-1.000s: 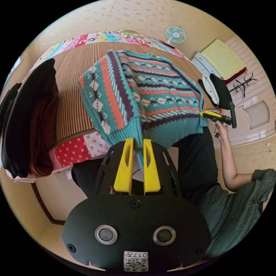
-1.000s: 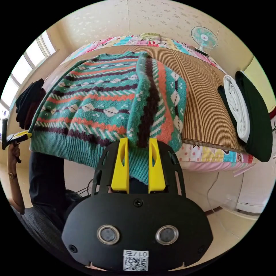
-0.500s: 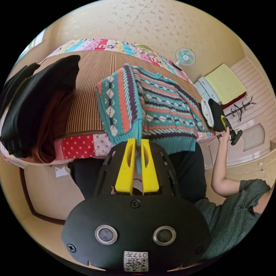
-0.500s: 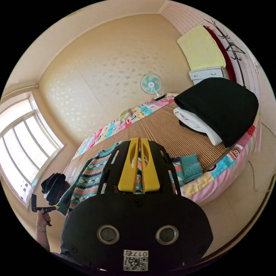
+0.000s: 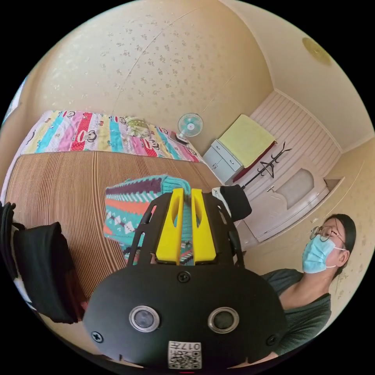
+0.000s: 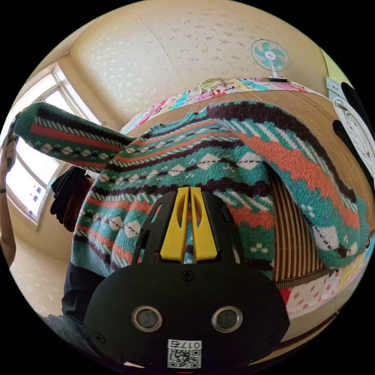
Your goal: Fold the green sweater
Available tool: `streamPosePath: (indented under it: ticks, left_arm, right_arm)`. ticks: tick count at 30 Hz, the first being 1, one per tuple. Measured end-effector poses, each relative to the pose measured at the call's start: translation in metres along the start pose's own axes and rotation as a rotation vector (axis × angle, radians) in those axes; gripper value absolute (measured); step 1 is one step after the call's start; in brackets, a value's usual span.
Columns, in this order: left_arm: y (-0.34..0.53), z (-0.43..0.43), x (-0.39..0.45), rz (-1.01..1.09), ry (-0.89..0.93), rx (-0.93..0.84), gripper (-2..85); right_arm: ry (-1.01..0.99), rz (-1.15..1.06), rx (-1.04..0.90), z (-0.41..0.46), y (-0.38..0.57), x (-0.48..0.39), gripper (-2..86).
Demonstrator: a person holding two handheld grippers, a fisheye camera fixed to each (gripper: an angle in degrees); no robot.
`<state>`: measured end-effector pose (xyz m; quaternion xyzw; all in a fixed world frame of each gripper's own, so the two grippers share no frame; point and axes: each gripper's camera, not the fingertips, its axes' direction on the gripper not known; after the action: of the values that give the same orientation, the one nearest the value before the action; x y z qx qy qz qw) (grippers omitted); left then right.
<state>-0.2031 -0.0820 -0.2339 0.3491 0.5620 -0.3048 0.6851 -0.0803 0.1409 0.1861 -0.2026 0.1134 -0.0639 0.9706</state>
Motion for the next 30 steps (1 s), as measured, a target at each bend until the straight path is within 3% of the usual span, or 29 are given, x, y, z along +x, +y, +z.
streamPosePath:
  ticks: [5,8,12,16,20,22,27,30]
  left_arm:
    - [-0.075,0.160,0.024,0.092,0.076,-0.135,5.7]
    - [-0.075,0.199,0.019,0.209,0.035,-0.071,6.6]
    - [-0.051,0.217,-0.029,0.159,-0.026,-0.095,6.6]
    - [0.005,0.223,-0.114,0.079,-0.326,-0.145,8.8]
    - [0.058,0.207,-0.199,-0.173,-0.681,-0.160,10.8]
    - [0.075,0.203,-0.223,-0.232,-0.773,-0.153,12.9]
    - [0.094,0.238,-0.265,-0.210,-0.809,-0.327,15.6]
    - [0.097,0.261,-0.255,-0.040,-0.823,-0.371,9.8]
  right_arm:
    - [-0.138,0.049,0.017,-0.009,0.007,0.025,0.5]
    - [-0.132,0.048,0.008,-0.010,0.006,0.025,0.5]
    - [-0.146,0.057,0.001,-0.012,0.005,0.027,0.5]
    - [-0.159,0.077,-0.001,-0.011,0.003,0.031,0.3]
    - [-0.145,0.083,0.000,-0.012,0.002,0.028,0.3]
    - [-0.144,0.083,0.001,-0.012,0.002,0.027,0.2]
    - [-0.140,0.084,0.004,-0.012,-0.001,0.023,0.3]
    - [-0.129,0.083,0.007,-0.012,-0.003,0.019,0.3]
